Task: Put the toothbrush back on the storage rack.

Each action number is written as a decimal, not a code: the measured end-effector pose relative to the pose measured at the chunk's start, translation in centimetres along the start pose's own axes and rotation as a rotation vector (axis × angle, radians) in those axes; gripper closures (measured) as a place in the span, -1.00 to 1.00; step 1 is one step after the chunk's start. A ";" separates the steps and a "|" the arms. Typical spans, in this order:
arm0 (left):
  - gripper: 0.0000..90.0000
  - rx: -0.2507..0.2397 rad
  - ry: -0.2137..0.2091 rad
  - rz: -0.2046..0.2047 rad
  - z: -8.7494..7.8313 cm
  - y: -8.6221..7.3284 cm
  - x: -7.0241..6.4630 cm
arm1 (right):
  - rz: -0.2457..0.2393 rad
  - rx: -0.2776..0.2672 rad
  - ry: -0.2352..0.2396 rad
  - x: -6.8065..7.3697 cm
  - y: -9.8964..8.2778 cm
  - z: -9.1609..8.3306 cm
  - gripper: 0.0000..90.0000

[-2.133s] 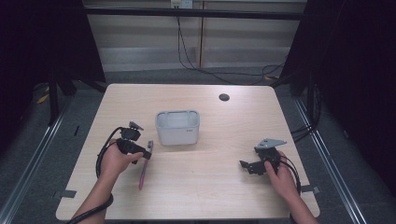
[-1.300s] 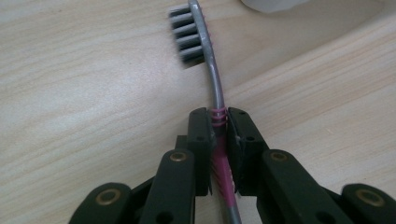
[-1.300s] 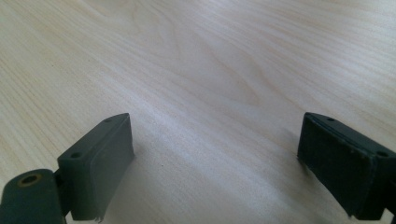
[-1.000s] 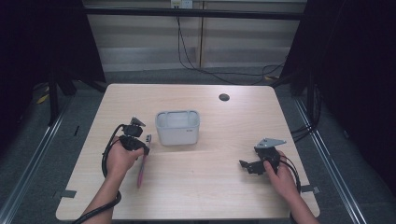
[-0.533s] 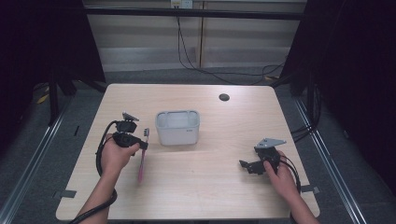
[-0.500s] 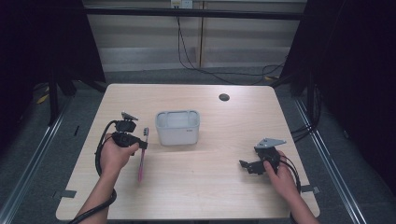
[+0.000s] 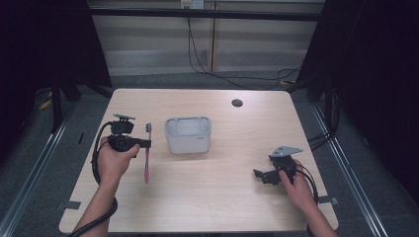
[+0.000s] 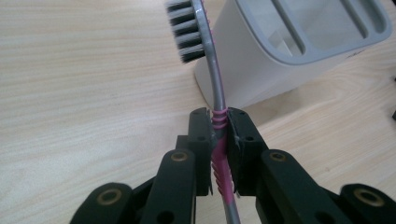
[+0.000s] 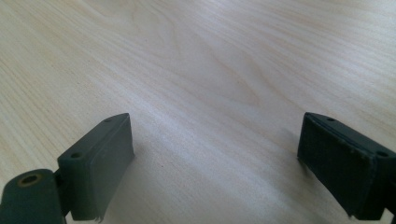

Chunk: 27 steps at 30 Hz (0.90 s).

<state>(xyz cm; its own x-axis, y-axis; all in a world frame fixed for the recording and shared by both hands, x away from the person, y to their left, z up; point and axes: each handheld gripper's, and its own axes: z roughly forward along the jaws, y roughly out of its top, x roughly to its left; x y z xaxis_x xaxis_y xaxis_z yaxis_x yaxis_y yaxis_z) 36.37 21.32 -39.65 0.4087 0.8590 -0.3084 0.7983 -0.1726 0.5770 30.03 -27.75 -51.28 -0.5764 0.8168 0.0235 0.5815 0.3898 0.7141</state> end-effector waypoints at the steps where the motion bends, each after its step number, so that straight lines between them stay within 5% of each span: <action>1: 0.80 0.000 0.000 0.000 0.0 0.0 0.0 | 0.000 0.000 0.000 0.0 0.0 0.0 -0.78; 27: 0.80 -0.266 0.015 0.020 -3.0 1.4 -1.0 | 0.000 -0.001 0.001 0.0 0.0 0.0 -0.78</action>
<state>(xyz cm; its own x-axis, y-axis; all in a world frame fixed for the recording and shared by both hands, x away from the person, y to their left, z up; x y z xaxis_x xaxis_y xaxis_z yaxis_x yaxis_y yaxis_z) 35.77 21.67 -36.25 0.4151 0.8639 -0.2852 0.6448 -0.0583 0.7621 30.03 -27.75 -51.29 -0.5769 0.8164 0.0246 0.5812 0.3892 0.7147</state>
